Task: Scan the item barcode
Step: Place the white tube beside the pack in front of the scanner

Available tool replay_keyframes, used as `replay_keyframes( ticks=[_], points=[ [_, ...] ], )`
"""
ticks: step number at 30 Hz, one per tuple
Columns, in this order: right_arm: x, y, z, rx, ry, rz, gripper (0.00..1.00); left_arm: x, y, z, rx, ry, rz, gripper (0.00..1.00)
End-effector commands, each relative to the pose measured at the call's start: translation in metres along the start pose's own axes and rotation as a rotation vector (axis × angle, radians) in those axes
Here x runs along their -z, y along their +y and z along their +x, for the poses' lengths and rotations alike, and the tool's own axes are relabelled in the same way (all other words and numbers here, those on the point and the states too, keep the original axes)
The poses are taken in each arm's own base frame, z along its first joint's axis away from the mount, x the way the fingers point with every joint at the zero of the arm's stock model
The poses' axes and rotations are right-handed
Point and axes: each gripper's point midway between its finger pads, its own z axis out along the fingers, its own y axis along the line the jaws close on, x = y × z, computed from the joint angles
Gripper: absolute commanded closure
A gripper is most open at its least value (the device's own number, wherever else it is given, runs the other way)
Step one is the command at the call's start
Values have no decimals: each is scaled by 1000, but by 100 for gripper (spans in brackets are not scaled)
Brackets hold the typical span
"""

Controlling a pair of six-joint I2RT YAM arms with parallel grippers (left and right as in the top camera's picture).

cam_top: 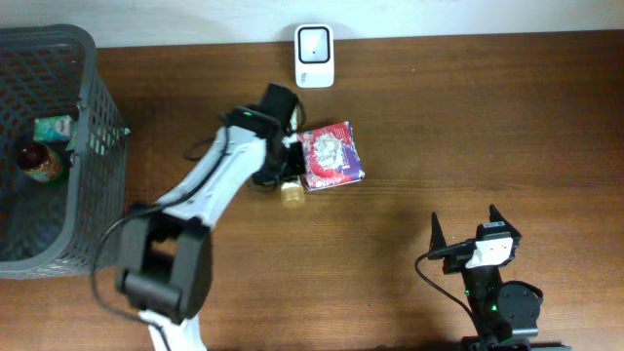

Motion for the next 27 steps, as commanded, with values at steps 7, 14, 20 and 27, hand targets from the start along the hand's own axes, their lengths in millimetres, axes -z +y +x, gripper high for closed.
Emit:
replay_keyframes(
  ticks=[7, 14, 20, 27],
  points=[
    [0, -1, 4, -5, 5, 6, 1, -29, -52, -15, -211, -108, 62, 98],
    [0, -1, 4, -5, 5, 6, 1, -27, -51, -27, -246, -166, 34, 99],
    [0, -1, 4, -5, 5, 6, 1, -28, -45, -21, -177, -137, 16, 89],
    [0, -1, 4, -5, 5, 6, 1, -7, -51, -34, -168, -167, 39, 48]
  ],
)
